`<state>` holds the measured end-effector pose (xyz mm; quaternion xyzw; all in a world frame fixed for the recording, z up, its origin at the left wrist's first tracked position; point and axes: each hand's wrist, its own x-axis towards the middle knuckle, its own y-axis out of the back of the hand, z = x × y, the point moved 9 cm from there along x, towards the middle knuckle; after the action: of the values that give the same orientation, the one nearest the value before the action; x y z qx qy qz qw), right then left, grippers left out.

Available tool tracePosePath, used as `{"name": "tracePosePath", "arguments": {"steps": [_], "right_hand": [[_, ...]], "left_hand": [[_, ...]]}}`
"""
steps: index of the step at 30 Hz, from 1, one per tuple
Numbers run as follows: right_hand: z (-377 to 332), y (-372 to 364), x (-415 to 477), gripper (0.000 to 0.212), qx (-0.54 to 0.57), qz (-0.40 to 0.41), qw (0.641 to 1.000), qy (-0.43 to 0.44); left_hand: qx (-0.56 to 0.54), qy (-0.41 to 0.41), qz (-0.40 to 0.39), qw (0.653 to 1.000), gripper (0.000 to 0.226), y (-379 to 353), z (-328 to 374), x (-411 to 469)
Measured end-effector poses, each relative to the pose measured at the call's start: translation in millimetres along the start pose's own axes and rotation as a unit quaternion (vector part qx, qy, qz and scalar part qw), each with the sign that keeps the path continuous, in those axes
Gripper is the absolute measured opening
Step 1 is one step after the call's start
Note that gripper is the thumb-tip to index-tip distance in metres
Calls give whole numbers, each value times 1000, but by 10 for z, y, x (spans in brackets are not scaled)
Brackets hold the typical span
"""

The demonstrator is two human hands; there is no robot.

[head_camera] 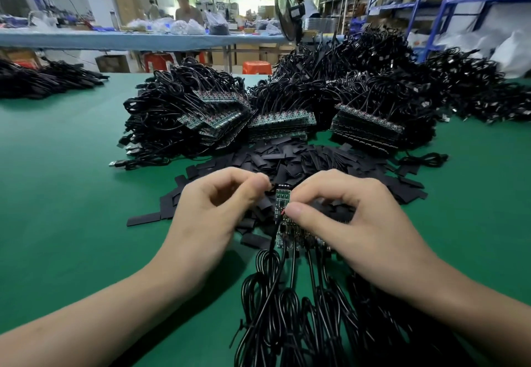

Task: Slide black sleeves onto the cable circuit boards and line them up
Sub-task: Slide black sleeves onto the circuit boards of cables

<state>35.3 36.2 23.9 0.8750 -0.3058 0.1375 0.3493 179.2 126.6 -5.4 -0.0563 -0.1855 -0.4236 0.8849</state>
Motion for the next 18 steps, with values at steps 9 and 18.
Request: {"name": "tracePosePath", "arguments": {"steps": [9,18], "right_hand": [[-267,19,35,13,398,-13,917,-17],[-382,859,79,18,305,229,918,111]], "left_hand": [[401,-100,-64,908,24,12,62,136],[536,-150,-73,827,16,-44,116,73]]}}
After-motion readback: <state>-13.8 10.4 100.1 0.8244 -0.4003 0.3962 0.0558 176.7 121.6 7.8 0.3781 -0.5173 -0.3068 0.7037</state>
